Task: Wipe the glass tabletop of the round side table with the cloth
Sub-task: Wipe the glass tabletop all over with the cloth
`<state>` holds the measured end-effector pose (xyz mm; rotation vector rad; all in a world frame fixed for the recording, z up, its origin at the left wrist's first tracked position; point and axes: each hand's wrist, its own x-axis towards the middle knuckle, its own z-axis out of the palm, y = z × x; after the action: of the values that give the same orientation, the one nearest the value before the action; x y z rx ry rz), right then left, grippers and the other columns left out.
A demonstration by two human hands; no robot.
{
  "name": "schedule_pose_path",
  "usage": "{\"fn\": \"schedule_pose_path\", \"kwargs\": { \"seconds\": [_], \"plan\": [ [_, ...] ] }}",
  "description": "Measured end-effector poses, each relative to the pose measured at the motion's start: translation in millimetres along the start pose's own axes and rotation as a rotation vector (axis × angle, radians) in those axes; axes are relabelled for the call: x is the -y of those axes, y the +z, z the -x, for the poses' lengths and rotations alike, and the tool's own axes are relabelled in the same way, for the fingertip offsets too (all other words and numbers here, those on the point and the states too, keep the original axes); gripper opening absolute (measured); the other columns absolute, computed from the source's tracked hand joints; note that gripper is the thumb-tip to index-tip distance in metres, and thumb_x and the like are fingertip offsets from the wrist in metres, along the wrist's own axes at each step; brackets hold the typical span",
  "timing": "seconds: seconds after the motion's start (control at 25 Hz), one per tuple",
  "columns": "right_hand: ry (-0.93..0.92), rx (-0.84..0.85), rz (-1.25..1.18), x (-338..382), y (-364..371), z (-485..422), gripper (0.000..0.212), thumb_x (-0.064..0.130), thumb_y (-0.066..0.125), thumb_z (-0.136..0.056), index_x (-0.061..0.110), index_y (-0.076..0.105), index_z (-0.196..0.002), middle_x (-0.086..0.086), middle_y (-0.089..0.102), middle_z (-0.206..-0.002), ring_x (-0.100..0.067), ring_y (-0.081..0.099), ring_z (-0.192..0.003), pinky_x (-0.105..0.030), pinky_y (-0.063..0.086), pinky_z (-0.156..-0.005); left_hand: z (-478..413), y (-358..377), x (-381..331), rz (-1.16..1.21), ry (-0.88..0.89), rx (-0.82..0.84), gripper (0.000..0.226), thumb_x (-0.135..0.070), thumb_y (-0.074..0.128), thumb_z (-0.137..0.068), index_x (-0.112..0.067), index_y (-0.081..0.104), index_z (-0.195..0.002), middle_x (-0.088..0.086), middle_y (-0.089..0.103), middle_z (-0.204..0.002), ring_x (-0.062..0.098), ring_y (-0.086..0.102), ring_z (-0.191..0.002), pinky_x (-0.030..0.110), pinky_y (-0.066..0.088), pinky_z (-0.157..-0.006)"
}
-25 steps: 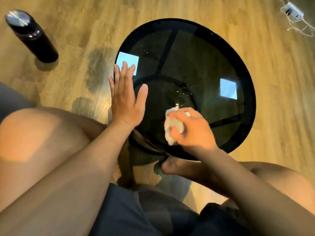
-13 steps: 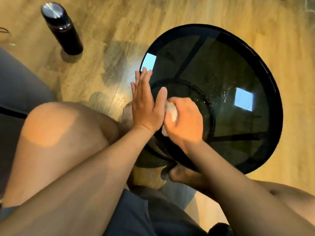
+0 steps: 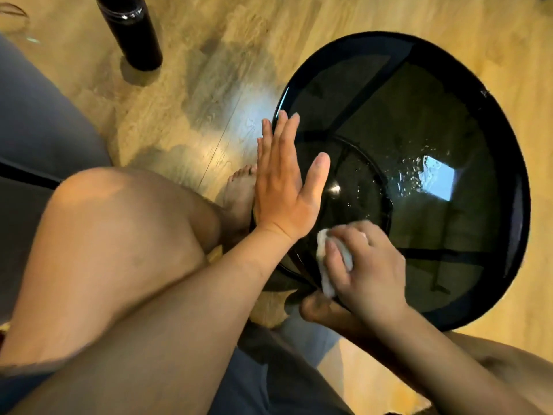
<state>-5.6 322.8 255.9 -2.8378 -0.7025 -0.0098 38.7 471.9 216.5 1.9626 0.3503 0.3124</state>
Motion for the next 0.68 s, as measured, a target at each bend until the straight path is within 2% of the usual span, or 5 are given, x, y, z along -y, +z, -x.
{"fn": "schedule_pose_path", "kwargs": {
  "seconds": [0.08,0.24,0.4,0.56,0.68],
  "plan": [
    [-0.021,-0.101,0.076,17,23,-87,0.028,0.042,0.045,-0.094,0.023,0.063,-0.102,-0.001,0.058,-0.096,-0.02,0.056,-0.089,-0.028,0.034,-0.058,-1,0,4,-0.008,-0.004,0.007,0.07,-0.052,0.026,-0.095,-0.014,0.023,-0.153,0.007,0.018,-0.163,0.023,0.003,-0.152,0.045,0.009,-0.123],
    [0.2,-0.162,-0.076,29,36,-226,0.033,0.048,0.038,-0.098,0.028,0.059,-0.112,0.001,0.057,-0.108,-0.02,0.056,-0.103,-0.029,0.034,-0.066,1,-5,-7,-0.032,-0.018,0.013,0.071,-0.053,0.024,-0.097,-0.013,0.016,-0.154,0.008,0.014,-0.164,0.02,0.003,-0.152,0.047,0.012,-0.122],
    [0.076,-0.136,-0.203,21,28,-107,0.03,0.043,0.051,-0.093,0.022,0.067,-0.107,-0.004,0.061,-0.099,-0.024,0.06,-0.09,-0.034,0.046,-0.069,-1,-13,-35,0.338,-0.163,-0.015,0.069,-0.045,0.003,-0.103,0.003,0.007,-0.152,0.024,0.004,-0.16,0.012,0.013,-0.145,0.026,0.017,-0.121],
    [0.099,0.044,-0.132,7,-7,36,0.031,0.039,0.053,-0.086,0.016,0.07,-0.098,-0.006,0.065,-0.096,-0.025,0.063,-0.086,-0.026,0.044,-0.069,0,-3,-8,-0.034,-0.064,-0.04,0.068,-0.052,0.023,-0.094,-0.017,0.026,-0.152,0.003,0.021,-0.162,0.016,0.01,-0.151,0.041,0.013,-0.122],
    [0.028,-0.039,-0.042,7,5,-25,0.03,0.041,0.05,-0.088,0.02,0.071,-0.093,-0.004,0.065,-0.094,-0.024,0.061,-0.088,-0.027,0.042,-0.064,1,2,-2,-0.046,-0.054,-0.046,0.066,-0.05,0.024,-0.095,-0.017,0.027,-0.152,0.003,0.023,-0.162,0.017,0.01,-0.151,0.047,0.016,-0.121]
  ]
}}
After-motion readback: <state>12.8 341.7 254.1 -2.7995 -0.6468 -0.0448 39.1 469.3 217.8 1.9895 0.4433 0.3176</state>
